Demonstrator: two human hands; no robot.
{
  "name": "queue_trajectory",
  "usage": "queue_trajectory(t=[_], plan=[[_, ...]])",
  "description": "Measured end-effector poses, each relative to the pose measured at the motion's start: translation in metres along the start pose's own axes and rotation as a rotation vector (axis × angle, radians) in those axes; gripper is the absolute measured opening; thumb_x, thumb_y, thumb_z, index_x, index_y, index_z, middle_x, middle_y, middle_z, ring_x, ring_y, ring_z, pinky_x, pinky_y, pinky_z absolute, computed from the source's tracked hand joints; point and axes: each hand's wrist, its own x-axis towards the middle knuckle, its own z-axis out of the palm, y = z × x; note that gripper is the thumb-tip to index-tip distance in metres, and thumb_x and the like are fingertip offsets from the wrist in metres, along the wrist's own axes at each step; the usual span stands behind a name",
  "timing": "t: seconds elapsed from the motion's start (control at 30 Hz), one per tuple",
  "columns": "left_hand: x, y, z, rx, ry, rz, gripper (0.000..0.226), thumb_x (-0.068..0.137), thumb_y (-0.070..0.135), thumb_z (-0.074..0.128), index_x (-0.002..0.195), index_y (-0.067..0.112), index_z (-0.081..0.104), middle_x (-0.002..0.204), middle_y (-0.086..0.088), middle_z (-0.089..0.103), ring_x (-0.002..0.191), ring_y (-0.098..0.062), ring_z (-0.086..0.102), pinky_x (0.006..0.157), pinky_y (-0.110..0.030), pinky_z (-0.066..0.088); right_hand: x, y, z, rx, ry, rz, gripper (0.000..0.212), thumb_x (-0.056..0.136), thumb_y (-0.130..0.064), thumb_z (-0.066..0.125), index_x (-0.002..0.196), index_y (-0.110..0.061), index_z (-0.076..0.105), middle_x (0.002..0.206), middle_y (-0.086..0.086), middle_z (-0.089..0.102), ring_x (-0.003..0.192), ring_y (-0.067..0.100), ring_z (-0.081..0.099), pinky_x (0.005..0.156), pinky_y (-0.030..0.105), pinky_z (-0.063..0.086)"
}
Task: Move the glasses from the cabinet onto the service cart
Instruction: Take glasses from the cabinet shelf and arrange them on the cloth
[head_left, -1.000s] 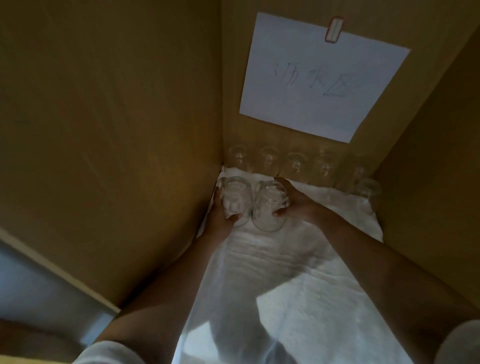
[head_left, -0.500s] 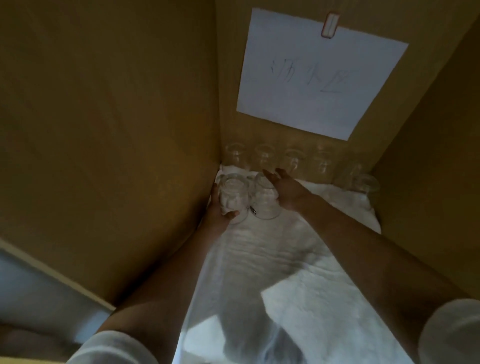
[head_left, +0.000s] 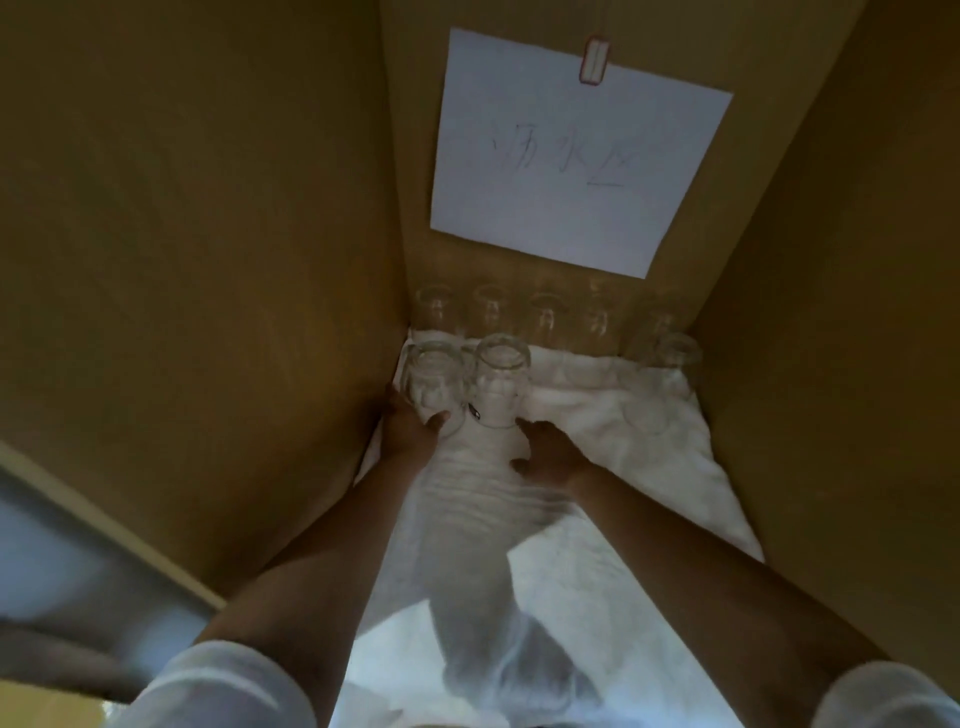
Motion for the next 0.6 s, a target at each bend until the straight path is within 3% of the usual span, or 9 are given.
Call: queue_trajectory(t=[0.17,0.3,0.47,0.6], plan=[[-0.034,-0.006,0.009,0.097,-0.074,-0.126,0.097,0.085,0.059,0.052,0.149,-0.004,0.014,0.153,-0.02,0.025,0.14,-0.03,0.027,0.115,-0.033,0.022,-0.021,0.012,0.004,-0.019,-0.087,-0.026,0.053,0.092,-0.03,0.058,0.142,-0.02,0.042,0.152,0.008,0.028,0.139,0.022,0.029,0.11,0.024,0.022],[-0.054,-0.006,0.007,0.214,-0.089,-0.091,0.07,0.09,0.018,0.06,0.147,0.0,0.024,0.15,-0.018,0.032,0.139,-0.029,0.03,0.111,-0.029,0.024,-0.04,0.017,0.004,0.031,-0.057,-0.017,0.048,0.092,-0.026,0.058,0.138,-0.016,0.047,0.146,0.007,0.037,0.133,0.022,0.038,0.108,0.024,0.033],[-0.071,-0.005,0.0,0.432,-0.238,-0.086,0.052,0.095,0.023,0.051,0.144,0.016,0.036,0.149,-0.008,0.037,0.133,-0.025,0.039,0.104,-0.029,0.037,-0.062,0.015,0.005,0.076,-0.035,-0.038,0.049,0.094,-0.02,0.055,0.139,-0.008,0.043,0.143,0.015,0.039,0.132,0.027,0.039,0.109,0.03,0.033],[-0.098,-0.001,-0.004,0.55,-0.226,-0.052,0.048,0.097,0.027,0.047,0.143,0.022,0.036,0.149,-0.004,0.036,0.133,-0.023,0.04,0.105,-0.029,0.037,-0.08,0.012,0.008,0.143,0.005,-0.058,0.045,0.093,-0.019,0.057,0.136,-0.009,0.048,0.143,0.013,0.041,0.131,0.026,0.042,0.108,0.03,0.035]])
